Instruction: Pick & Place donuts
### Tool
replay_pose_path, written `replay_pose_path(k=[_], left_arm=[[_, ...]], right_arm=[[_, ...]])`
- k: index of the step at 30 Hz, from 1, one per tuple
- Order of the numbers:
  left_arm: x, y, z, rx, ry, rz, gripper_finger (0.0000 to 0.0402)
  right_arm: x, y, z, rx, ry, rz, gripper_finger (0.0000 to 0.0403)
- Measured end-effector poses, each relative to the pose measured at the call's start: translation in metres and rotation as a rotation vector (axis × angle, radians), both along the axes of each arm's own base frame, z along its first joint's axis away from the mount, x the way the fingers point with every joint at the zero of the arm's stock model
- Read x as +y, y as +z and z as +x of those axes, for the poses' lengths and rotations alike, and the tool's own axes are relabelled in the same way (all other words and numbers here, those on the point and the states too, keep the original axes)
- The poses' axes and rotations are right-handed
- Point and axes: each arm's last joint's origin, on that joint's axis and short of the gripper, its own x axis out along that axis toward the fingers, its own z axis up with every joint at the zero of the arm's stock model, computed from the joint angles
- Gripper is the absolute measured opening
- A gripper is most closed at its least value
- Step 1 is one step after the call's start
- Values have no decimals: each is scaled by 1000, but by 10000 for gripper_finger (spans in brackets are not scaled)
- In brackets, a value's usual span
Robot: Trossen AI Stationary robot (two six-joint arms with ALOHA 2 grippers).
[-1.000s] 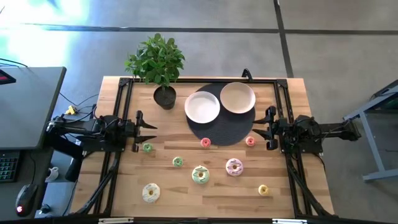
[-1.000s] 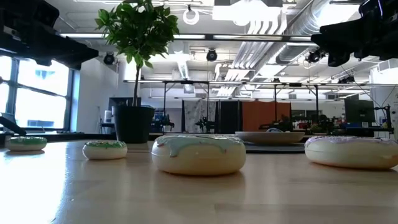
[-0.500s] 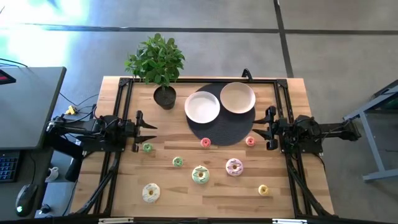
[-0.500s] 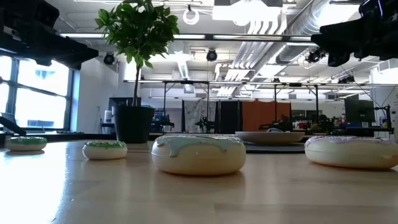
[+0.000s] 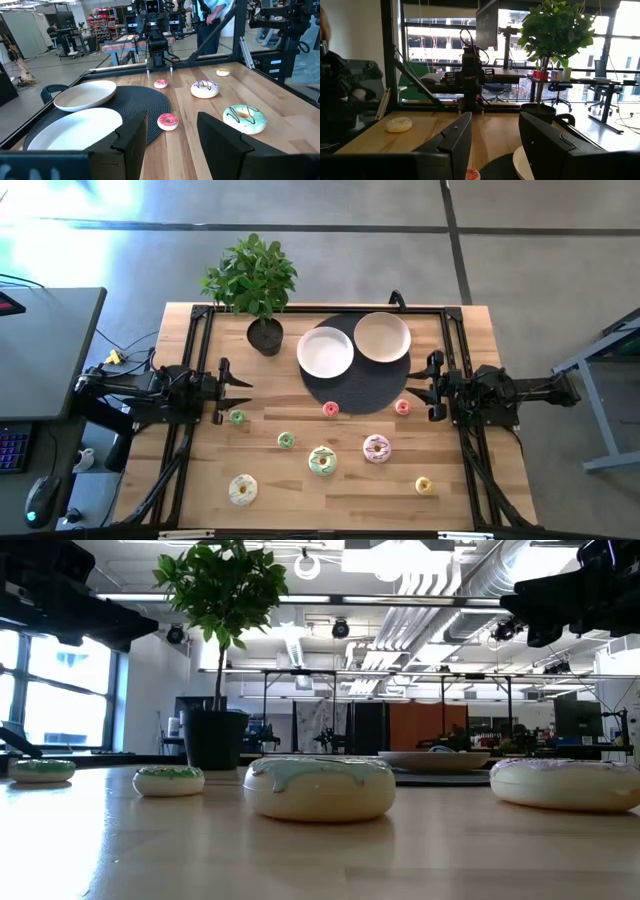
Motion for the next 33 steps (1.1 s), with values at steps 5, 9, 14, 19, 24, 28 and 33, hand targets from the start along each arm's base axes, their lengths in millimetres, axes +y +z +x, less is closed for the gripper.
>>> replay_pose_path(k=[5,9,14,19,24,28,33], left_arm=[[0,0,0,0,0,0,170],[0,0,0,0,0,0,170],[0,0,0,0,0,0,170],[0,0,0,0,1,0,170],[0,0,0,0,1,0,170],[0,0,0,0,2,0,170],[0,0,0,0,5,0,170]], right_arm=[[0,0,0,0,0,0,156],[0,0,0,0,0,0,160],[0,0,0,0,0,0,162],[0,0,0,0,0,0,157],[0,0,0,0,0,0,157],[0,0,0,0,0,0,161],[0,0,0,0,0,0,161]])
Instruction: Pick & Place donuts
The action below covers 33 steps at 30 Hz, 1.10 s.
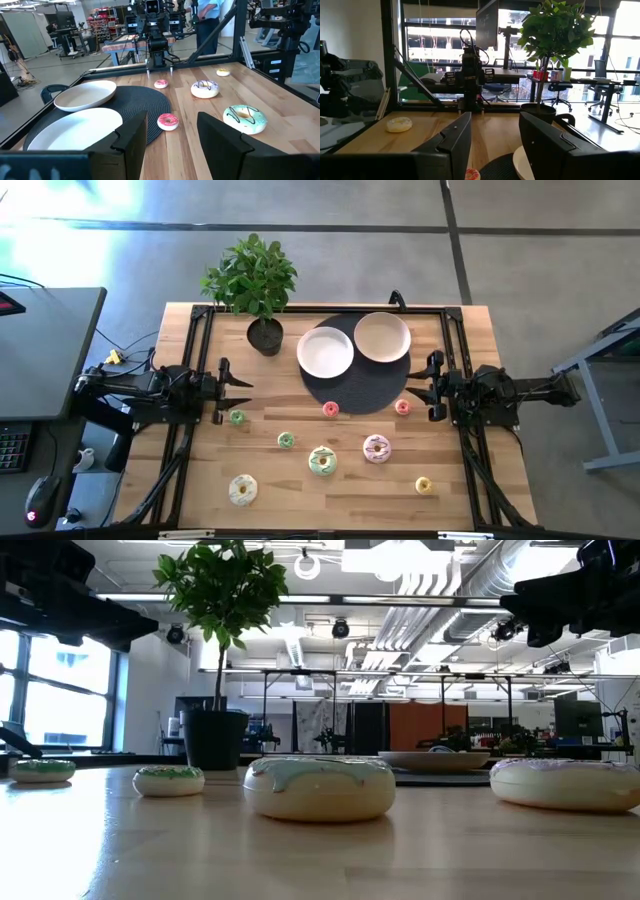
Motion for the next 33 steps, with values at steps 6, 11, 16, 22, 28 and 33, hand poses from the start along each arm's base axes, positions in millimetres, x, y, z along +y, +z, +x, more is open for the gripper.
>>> replay_pose_path(k=[6,11,16,22,28,33], left_arm=[[0,0,0,0,-1,0,170],[0,0,0,0,-1,0,170],[0,0,0,0,-1,0,170],[0,0,0,0,-3,0,170],[0,0,0,0,-5,0,170],[0,1,0,-5,-5,-1,170]], right_arm=[[0,0,0,0,0,0,156],[0,0,0,0,0,0,159],[0,0,0,-1,0,0,162],[0,1,0,-6,0,0,157],[0,2,0,-22,-1,1,158],[-1,5,-1,-52,-45,12,163]])
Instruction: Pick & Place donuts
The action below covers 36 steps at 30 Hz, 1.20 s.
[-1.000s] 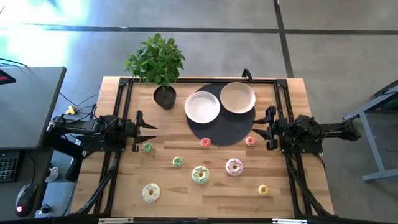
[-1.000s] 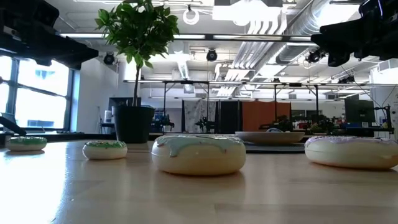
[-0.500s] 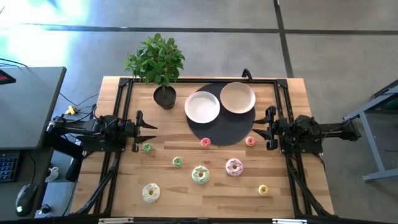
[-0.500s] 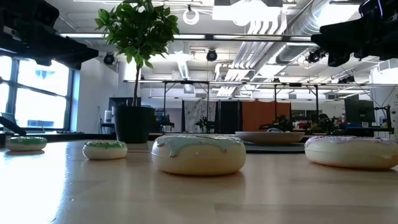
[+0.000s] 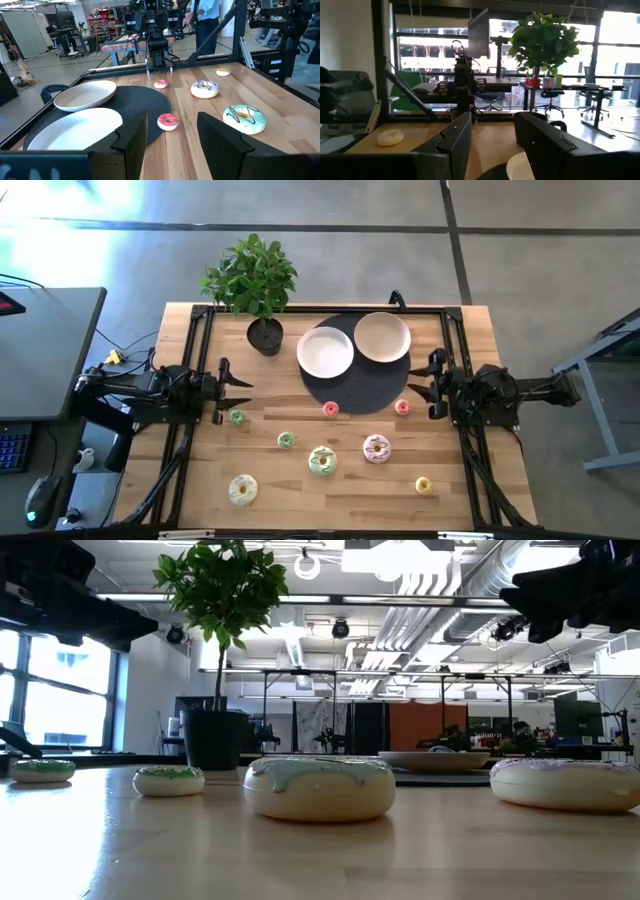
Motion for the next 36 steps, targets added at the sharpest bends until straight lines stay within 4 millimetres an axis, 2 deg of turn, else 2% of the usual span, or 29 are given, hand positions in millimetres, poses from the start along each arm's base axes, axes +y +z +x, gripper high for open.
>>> replay_pose_path(k=[3,8,11,16,22,28,34,36], left_arm=[[0,5,0,-47,15,-6,170],[0,4,0,-40,16,-5,170],[0,4,0,-43,17,-5,170],[0,2,0,-15,17,-1,170],[1,5,0,-53,18,-8,170],[2,5,0,-48,53,-5,170],[-2,5,0,-47,-59,-5,170],[-2,6,0,-60,-62,-6,170]], right_arm=[[-3,0,0,3,-104,6,162],[-11,-1,-3,52,-432,-47,162],[-16,-2,-6,71,-607,-7,165],[-19,-3,-10,79,-771,51,164],[-19,-6,-9,74,-749,111,162],[-16,-15,-4,109,-576,181,161],[-9,-15,0,129,-303,146,156],[-8,-15,1,136,-259,106,156]])
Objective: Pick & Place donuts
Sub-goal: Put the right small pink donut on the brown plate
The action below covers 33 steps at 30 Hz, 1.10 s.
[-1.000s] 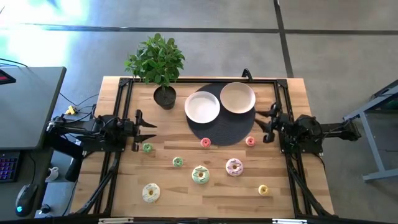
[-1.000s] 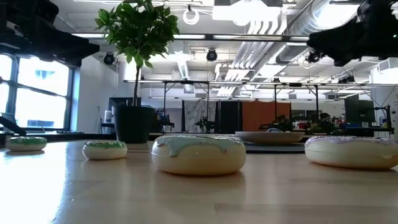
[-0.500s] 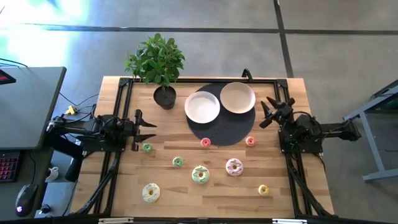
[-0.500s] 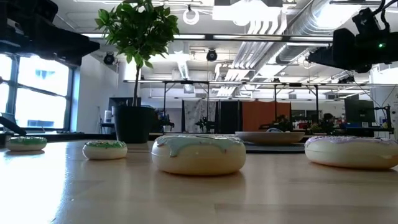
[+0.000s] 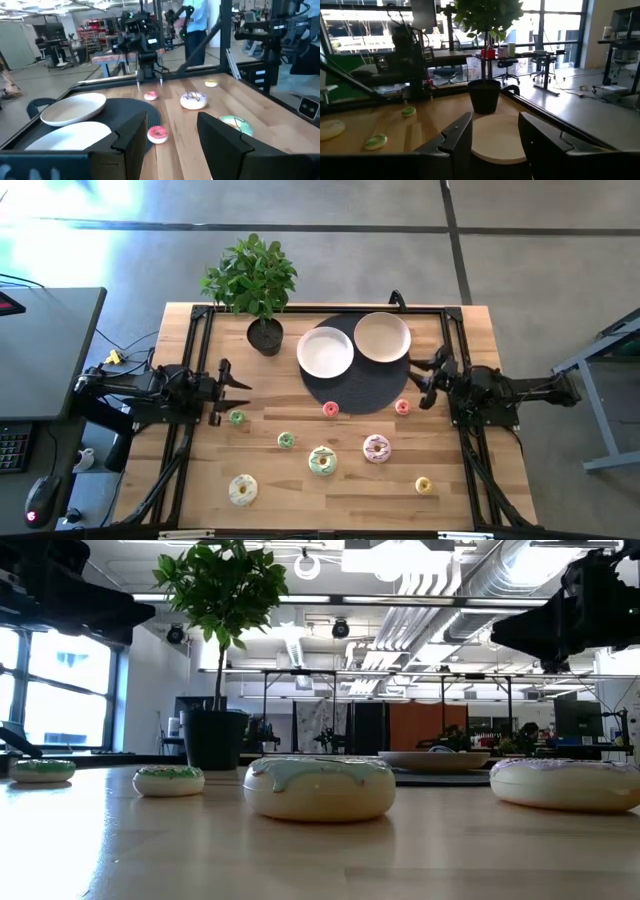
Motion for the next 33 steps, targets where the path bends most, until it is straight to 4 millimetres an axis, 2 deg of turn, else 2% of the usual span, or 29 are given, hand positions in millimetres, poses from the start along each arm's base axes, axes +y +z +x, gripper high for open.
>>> replay_pose_path(k=[7,11,15,17,20,24,30,33], left_arm=[[0,11,-1,-110,-1,-57,170],[2,22,-3,-228,36,-57,170],[6,31,-6,-322,179,-68,170],[7,34,-7,-350,233,-55,170],[9,40,-8,-409,269,-73,170],[10,57,-7,-380,310,-76,170],[11,81,10,-100,448,-77,170],[11,85,25,-4,502,-86,170]], right_arm=[[0,5,-1,-12,-6,-16,151],[1,29,-3,-67,41,-23,143],[4,45,5,12,123,17,138],[5,49,13,88,146,70,138],[6,43,30,294,142,162,138],[9,39,48,567,143,308,138],[13,43,61,872,124,505,138],[13,32,60,1027,33,568,138]])
